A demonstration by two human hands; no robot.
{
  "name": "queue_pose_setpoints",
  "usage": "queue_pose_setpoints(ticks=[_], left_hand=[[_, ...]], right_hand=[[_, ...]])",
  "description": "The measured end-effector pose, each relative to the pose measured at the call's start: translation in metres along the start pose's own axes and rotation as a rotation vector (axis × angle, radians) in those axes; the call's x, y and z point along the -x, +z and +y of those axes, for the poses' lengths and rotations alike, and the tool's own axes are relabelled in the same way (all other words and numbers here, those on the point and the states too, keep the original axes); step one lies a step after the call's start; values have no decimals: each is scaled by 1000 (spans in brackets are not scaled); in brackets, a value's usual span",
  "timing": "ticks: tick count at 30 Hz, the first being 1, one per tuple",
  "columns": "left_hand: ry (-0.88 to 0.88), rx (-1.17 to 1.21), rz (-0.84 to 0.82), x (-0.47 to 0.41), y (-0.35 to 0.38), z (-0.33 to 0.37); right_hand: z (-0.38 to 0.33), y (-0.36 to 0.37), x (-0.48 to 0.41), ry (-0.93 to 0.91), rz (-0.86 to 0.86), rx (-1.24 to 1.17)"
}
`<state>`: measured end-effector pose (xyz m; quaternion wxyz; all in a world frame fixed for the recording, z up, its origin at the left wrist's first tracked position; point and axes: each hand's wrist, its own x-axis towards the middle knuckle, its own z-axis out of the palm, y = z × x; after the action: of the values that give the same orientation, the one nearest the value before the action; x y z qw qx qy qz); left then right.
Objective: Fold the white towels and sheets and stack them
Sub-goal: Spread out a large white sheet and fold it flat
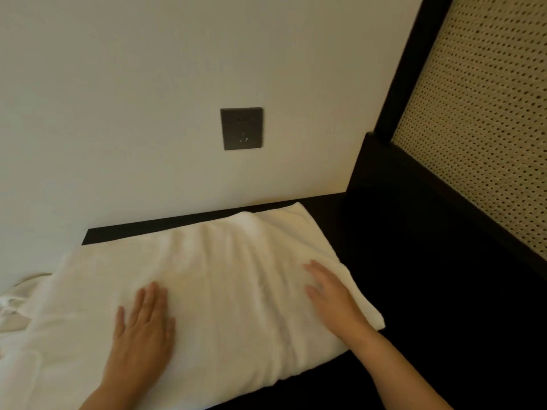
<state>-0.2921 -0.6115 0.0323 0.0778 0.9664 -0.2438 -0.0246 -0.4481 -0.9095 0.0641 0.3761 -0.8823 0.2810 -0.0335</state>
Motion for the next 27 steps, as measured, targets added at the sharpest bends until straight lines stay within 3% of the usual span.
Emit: queue_pose_setpoints(ticks=[2, 3, 5, 8, 13, 16, 18, 21, 24, 27], left_hand=[[142, 15, 4, -3, 3, 35], [209, 27, 7, -4, 9, 54], [238, 60, -3, -5, 21, 84], [202, 30, 43, -7, 31, 96], [196, 51, 31, -6, 33, 91], [188, 42, 20, -4, 33, 92], [184, 23, 16, -3, 33, 91], [191, 3, 13, -4, 31, 91], [216, 23, 5, -2, 29, 90], [217, 44, -12, -1, 28, 94]], right_hand=[[19, -26, 12, 124, 287, 54], [31, -38, 18, 225, 350, 68], [50, -59, 26, 419, 277, -47], [64, -75, 33, 525, 4, -268], [70, -89, 40, 483, -227, -338], [77, -102, 40, 484, -368, -557], [79, -102, 43, 441, -464, -572], [76, -93, 38, 373, -324, -380], [80, -103, 30, 353, -151, -499], [98, -107, 38, 413, -183, -450]])
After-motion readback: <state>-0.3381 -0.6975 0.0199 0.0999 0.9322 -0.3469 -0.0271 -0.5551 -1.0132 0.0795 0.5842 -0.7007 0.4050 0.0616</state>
